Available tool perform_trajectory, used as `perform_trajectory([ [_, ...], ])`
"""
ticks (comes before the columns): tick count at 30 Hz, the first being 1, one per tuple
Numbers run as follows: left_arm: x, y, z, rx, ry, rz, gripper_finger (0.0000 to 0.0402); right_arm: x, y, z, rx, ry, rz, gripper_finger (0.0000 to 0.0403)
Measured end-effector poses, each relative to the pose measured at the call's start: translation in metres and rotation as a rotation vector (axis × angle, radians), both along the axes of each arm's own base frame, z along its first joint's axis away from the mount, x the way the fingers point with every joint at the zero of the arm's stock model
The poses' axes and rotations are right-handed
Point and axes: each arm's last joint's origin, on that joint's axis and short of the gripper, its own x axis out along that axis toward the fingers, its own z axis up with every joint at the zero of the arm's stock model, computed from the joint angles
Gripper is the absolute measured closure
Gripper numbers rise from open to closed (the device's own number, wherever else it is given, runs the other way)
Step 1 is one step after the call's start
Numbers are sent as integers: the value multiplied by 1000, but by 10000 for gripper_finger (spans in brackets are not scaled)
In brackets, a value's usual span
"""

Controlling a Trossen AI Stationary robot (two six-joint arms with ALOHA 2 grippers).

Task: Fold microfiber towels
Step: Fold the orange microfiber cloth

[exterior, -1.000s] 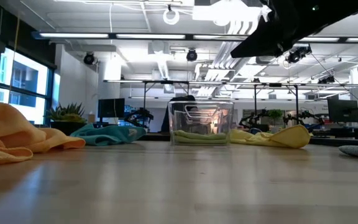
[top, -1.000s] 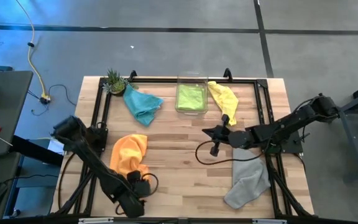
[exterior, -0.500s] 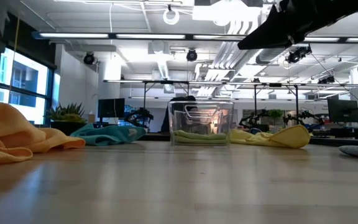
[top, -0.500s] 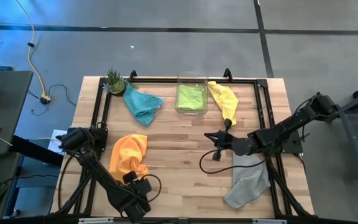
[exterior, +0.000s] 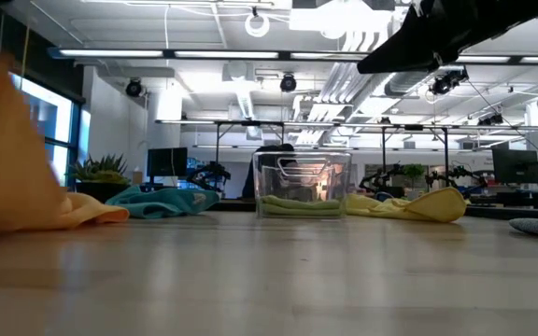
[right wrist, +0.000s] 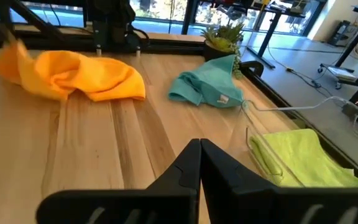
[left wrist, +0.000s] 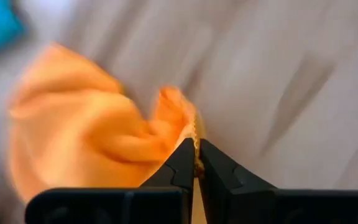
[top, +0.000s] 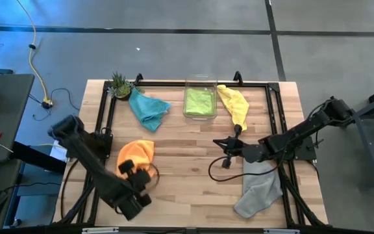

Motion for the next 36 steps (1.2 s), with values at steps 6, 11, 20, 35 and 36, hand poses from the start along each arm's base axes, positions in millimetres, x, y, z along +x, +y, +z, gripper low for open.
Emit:
perform_trajectory([
  [6, -11, 37, 54, 27, -195, -14, 399, 1, 1, -1, 11, -1, 8, 403],
  [11, -16, 66, 82, 85, -294, -19, 400, 3, 3, -2, 75, -10, 58, 402],
  [20, -7, 106, 108, 172, -388, -38, 400, 26, 14, -28, 219, 26, 272, 321],
  [35, 8, 133, 115, 210, -401, -58, 401, 121, 18, -94, 379, -69, 270, 183],
  [36, 8, 133, 115, 212, -404, -61, 401, 126, 16, -97, 397, -71, 247, 183],
])
